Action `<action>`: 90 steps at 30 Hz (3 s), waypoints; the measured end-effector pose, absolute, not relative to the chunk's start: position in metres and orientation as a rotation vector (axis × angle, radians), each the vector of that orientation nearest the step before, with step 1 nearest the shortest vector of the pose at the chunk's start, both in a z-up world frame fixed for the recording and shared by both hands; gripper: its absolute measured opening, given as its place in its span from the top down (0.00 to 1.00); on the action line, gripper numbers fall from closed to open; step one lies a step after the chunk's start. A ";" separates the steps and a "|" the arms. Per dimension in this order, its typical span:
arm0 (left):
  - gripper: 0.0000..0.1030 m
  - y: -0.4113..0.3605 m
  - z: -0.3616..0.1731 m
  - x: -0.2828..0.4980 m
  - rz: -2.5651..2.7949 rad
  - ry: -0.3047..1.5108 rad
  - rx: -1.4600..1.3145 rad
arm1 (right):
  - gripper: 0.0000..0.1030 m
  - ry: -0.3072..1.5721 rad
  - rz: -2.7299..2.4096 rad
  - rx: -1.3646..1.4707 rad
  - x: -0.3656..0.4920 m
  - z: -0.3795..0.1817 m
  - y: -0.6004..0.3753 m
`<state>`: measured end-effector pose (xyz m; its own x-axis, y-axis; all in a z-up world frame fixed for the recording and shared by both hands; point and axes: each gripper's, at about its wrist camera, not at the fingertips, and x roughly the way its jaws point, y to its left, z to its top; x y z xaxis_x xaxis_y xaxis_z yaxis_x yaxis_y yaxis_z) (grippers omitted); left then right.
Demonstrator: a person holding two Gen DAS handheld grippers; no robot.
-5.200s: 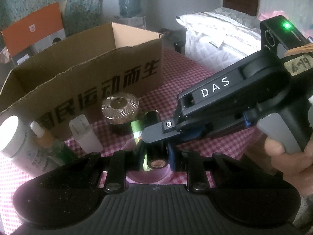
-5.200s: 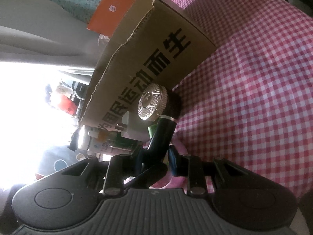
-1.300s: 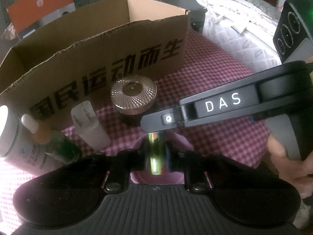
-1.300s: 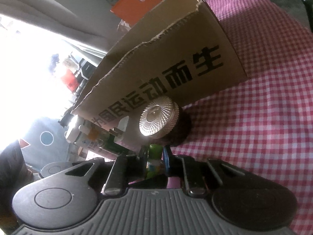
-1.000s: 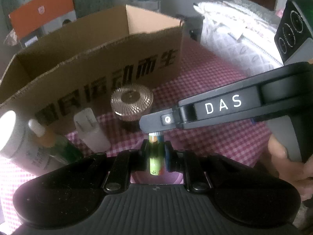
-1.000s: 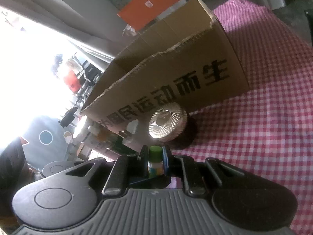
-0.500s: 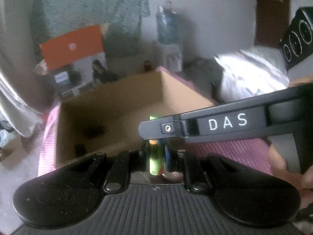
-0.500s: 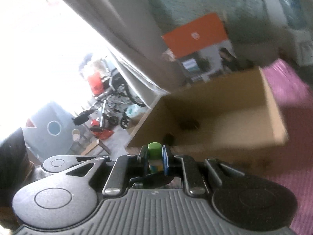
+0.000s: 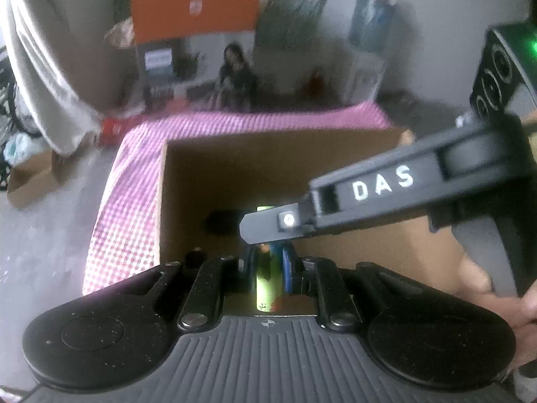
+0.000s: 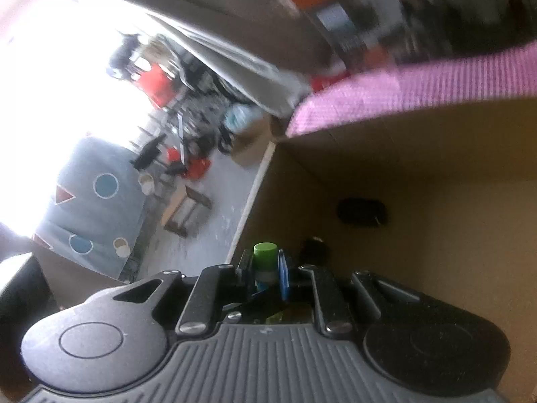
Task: Organize rigid objects
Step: 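Carry the green marker into the cardboard box and open both grippers, then move both tools back to the pink ring on the table, then grasp the pink ring rim with the right gripper while the left gripper closes on it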
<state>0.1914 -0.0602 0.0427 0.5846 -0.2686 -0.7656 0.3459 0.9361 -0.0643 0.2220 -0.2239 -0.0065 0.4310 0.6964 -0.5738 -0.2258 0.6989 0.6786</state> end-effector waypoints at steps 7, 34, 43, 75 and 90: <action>0.84 -0.060 0.016 0.215 -0.328 0.997 0.135 | 0.84 1.132 0.591 0.555 0.263 -0.041 -0.210; 0.29 -0.033 0.082 0.140 -0.356 0.794 -0.025 | 0.50 0.956 0.530 0.502 0.195 0.010 -0.252; 0.11 -0.042 0.066 0.083 -0.558 0.828 -0.037 | 0.33 0.738 0.496 0.561 0.070 0.024 -0.300; 0.33 -0.114 -0.042 0.014 -0.729 1.021 0.272 | 0.77 0.877 0.283 0.480 -0.020 -0.103 -0.285; 0.29 -0.155 -0.049 0.001 -0.774 0.888 0.490 | 0.76 0.849 0.211 0.531 -0.038 -0.101 -0.324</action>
